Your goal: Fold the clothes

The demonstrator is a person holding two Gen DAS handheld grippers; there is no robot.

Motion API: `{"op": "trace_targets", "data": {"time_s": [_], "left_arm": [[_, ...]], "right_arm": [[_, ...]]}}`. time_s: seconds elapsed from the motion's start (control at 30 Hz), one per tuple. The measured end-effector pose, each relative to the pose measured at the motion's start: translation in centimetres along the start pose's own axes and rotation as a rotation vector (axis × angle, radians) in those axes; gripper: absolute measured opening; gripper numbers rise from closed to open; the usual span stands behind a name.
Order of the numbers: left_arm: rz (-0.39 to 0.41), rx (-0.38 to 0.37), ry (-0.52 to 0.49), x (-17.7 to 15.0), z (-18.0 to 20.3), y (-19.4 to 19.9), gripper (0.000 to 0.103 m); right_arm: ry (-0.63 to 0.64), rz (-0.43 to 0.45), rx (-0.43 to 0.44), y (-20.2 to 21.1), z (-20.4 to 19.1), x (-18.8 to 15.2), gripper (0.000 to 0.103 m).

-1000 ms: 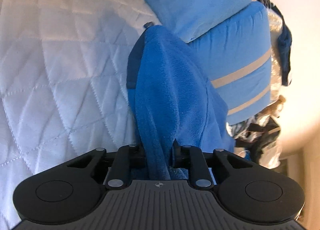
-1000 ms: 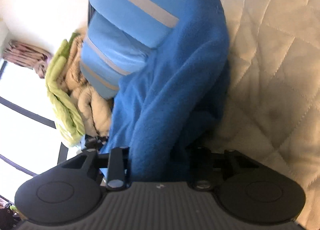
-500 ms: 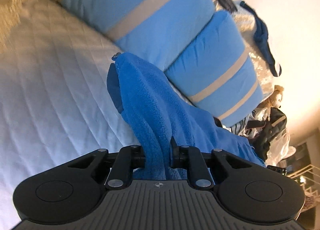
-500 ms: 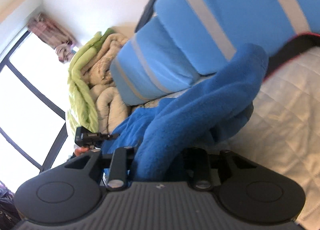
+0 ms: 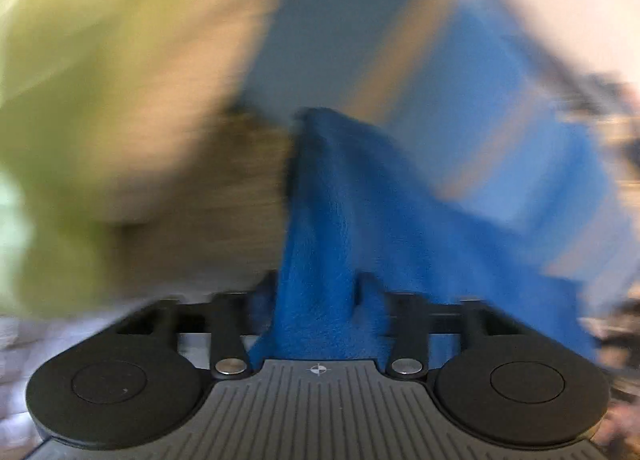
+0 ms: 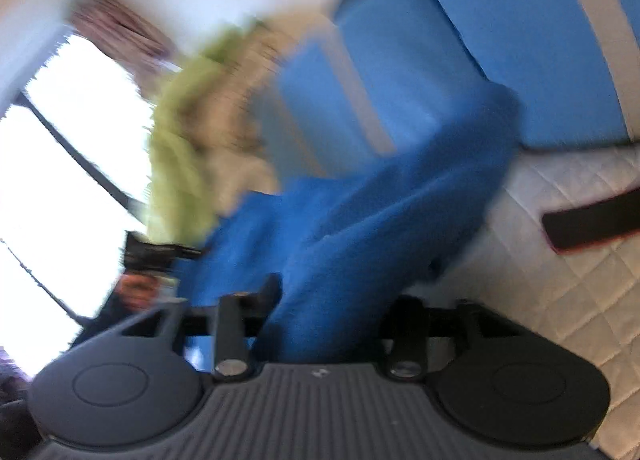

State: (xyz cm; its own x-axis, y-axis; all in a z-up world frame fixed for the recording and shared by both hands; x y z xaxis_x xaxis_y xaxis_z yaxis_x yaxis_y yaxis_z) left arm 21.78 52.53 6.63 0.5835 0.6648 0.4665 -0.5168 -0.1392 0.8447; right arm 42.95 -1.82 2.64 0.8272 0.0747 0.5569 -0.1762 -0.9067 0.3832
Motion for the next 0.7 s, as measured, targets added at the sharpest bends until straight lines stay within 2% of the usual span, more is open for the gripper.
{"op": "trace_targets", "data": {"time_s": [0.03,0.07,0.13,0.27,0.37,0.47,0.57,0.7], "left_arm": [[-0.01,0.078,0.035,-0.1,-1.7,-0.9,0.066],[-0.015,0.117,0.07,-0.3,-2.9,-1.6,0.067],[-0.033,0.182,0.121,-1.1,-4.8,-2.9,0.067],[0.009,0.252,0.048,-2.0,-4.7,-3.4,0.067],[0.065,0.262,0.01,-2.0,-3.8,-2.3,0.067],[0.115,0.228,0.01,-2.4,-2.5,-0.7,0.069],[0.141,0.226,-0.005,-3.0,-0.8,0.9,0.075],[0.155,0.217,-0.07,-4.8,2.1,3.6,0.077]], "right_arm": [[-0.006,-0.041,-0.079,-1.9,0.9,-0.6,0.096],[-0.007,-0.048,-0.149,-3.3,1.7,-0.9,0.096],[-0.041,-0.05,-0.199,-4.6,2.9,-1.2,0.1],[-0.062,-0.039,-0.243,-5.4,3.5,-1.6,0.103],[-0.048,-0.017,-0.286,-3.7,3.7,-1.9,0.103],[-0.043,-0.001,-0.304,-2.1,3.4,-2.1,0.103],[-0.021,0.003,-0.333,-0.1,2.9,-2.6,0.103],[0.023,0.0,-0.352,2.4,1.2,-3.3,0.103]]}}
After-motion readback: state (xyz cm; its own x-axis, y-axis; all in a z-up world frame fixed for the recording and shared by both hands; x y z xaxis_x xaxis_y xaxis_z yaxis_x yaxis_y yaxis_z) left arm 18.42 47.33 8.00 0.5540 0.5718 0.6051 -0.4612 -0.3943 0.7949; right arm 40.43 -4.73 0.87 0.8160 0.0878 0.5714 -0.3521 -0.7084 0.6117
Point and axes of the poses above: each gripper's, at about its wrist camera, not at the fingertips, and y roughly against the way its jaws point, z to its right, x to its top, the point moved 7 cm from there along -y, roughly the way its jaws point
